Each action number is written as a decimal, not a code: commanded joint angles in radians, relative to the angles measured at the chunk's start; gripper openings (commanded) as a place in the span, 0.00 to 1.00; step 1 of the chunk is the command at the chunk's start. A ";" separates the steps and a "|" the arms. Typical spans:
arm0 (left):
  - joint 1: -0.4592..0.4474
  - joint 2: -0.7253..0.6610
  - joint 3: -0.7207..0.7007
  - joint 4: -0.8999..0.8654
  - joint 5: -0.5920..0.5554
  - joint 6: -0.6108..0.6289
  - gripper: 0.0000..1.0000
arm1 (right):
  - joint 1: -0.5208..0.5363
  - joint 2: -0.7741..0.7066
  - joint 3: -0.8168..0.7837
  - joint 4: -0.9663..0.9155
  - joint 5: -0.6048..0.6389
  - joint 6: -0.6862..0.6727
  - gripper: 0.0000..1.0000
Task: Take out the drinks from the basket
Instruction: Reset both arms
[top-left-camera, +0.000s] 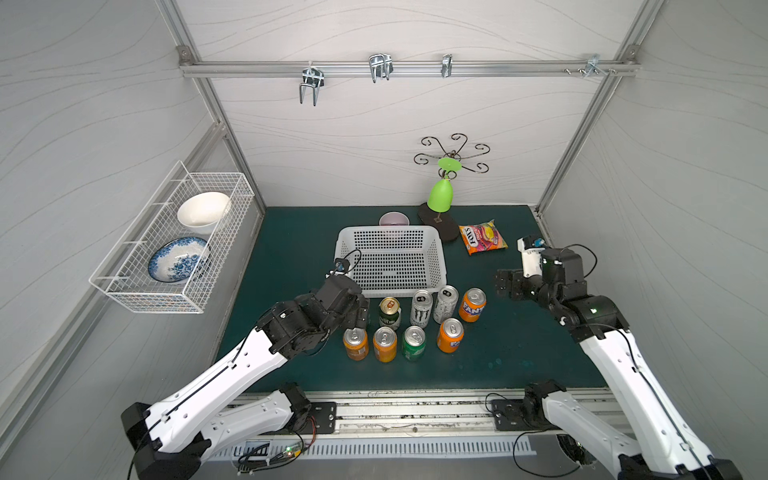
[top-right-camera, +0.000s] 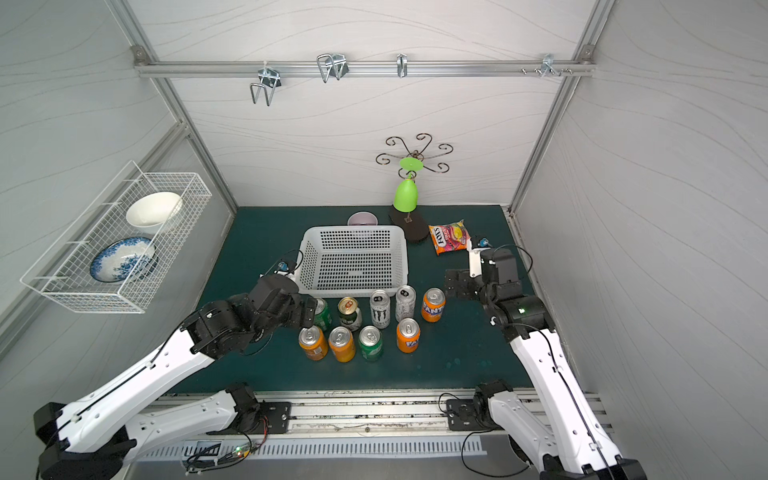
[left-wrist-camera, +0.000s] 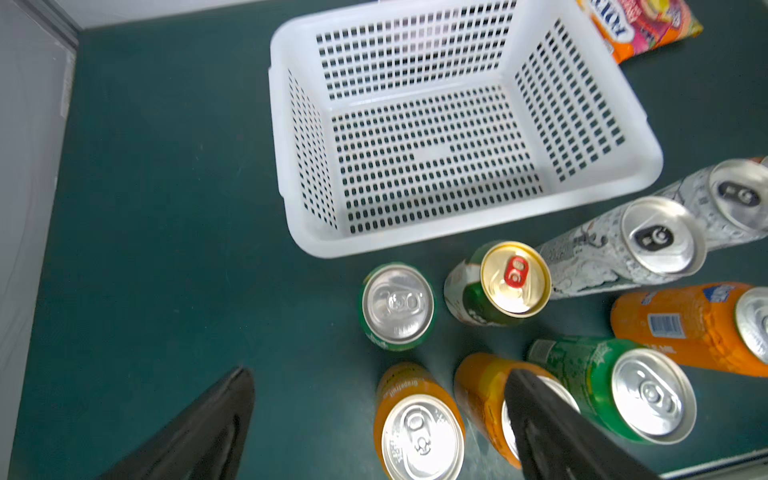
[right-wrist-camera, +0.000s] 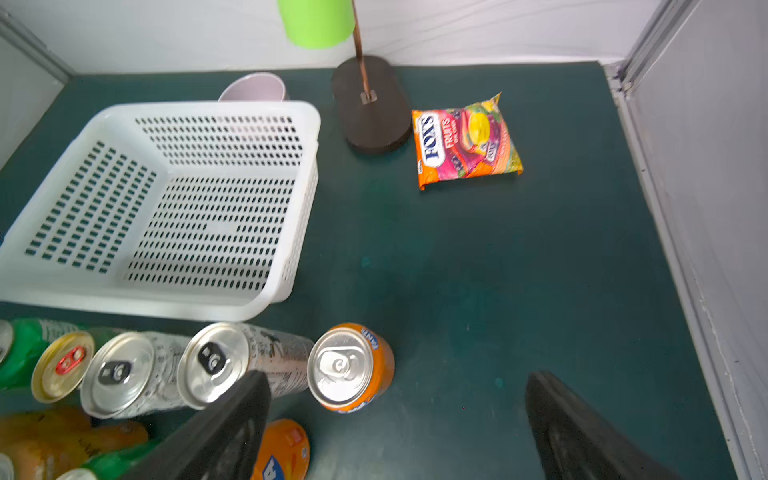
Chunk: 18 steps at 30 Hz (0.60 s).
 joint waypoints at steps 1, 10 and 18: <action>0.061 -0.035 0.026 0.123 -0.043 0.069 0.99 | -0.056 -0.023 0.006 0.095 0.022 0.012 0.99; 0.260 -0.113 -0.081 0.389 -0.140 0.187 0.99 | -0.241 -0.024 -0.183 0.350 0.002 0.049 0.99; 0.461 -0.173 -0.305 0.716 -0.156 0.213 0.99 | -0.277 0.069 -0.451 0.702 0.047 0.030 0.99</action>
